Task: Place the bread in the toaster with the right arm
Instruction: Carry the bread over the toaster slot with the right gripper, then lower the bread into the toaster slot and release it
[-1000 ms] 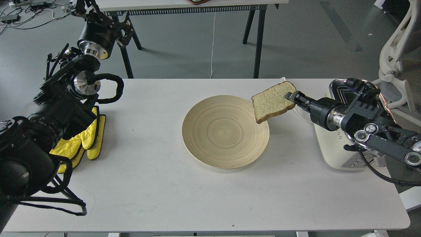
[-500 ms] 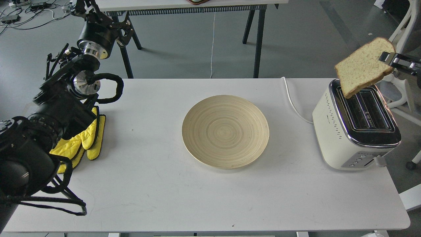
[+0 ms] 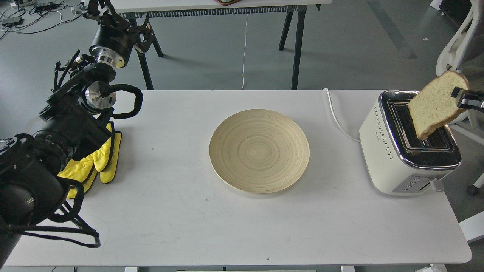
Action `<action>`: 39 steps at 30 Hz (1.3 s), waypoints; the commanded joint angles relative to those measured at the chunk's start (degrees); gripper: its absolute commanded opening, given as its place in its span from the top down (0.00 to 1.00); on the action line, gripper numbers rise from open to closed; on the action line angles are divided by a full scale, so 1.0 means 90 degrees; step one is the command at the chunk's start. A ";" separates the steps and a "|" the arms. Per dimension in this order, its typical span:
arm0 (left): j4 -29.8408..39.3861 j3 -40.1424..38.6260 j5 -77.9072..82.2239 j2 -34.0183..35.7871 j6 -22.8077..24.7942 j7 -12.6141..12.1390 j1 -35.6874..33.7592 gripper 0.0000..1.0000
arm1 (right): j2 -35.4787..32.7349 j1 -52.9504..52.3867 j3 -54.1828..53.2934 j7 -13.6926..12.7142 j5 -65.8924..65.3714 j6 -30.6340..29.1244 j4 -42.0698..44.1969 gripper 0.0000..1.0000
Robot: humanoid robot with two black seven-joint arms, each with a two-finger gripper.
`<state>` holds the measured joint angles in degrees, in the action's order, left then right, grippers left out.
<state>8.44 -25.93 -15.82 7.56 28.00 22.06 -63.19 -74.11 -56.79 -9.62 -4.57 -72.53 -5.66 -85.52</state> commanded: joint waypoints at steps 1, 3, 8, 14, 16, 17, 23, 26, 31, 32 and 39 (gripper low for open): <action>0.0000 0.0000 0.0000 -0.0001 0.0000 0.0000 0.0010 0.00 | 0.0032 -0.0008 -0.0015 -0.0019 0.0012 0.0014 -0.0010 0.99; 0.0000 0.0000 0.0000 -0.0001 0.0000 0.0000 0.0010 0.00 | 0.0022 -0.0008 -0.0025 -0.0019 0.0022 0.0014 -0.0029 0.99; 0.0000 0.0010 0.0000 -0.0001 0.0000 0.0000 0.0010 0.00 | -0.0046 -0.0008 -0.0044 -0.0019 0.0042 0.0023 -0.0156 0.99; 0.0000 0.0010 0.0000 -0.0001 0.0000 0.0000 0.0010 0.00 | -0.0193 -0.0018 -0.0064 -0.0019 0.0042 0.0023 -0.0400 0.99; 0.0000 0.0010 0.0000 -0.0001 0.0000 0.0000 0.0010 0.00 | -0.0183 -0.0008 -0.0035 -0.0019 0.0042 0.0023 -0.0400 0.99; 0.0000 0.0000 0.0000 -0.0020 0.0000 0.0000 0.0010 0.00 | -0.0183 0.0002 -0.0006 -0.0019 0.0042 0.0023 -0.0400 0.99; 0.0000 0.0000 0.0000 -0.0020 0.0000 0.0000 0.0010 0.00 | -0.0164 0.0021 -0.0005 -0.0019 0.0022 0.0023 -0.0381 0.99; 0.0000 0.0000 0.0000 -0.0020 0.0000 0.0000 0.0010 0.00 | -0.0173 0.0021 0.0014 -0.0019 0.0012 0.0023 -0.0371 0.99; 0.0000 0.0000 0.0000 -0.0020 0.0000 0.0000 0.0010 0.00 | -0.0164 0.0070 0.0024 -0.0019 0.0012 0.0023 -0.0361 0.99; 0.0000 0.0000 0.0000 -0.0001 0.0000 0.0000 0.0010 0.00 | -0.0164 0.0070 0.0024 -0.0019 0.0012 0.0023 -0.0352 0.99; 0.0000 0.0000 0.0000 -0.0020 0.0000 0.0000 0.0010 0.00 | -0.0057 0.0255 0.0034 -0.0019 -0.0056 0.0023 -0.0322 0.97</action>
<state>8.44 -25.93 -15.82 7.46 28.00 22.06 -63.10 -75.20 -55.44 -9.37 -4.75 -72.66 -5.44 -88.55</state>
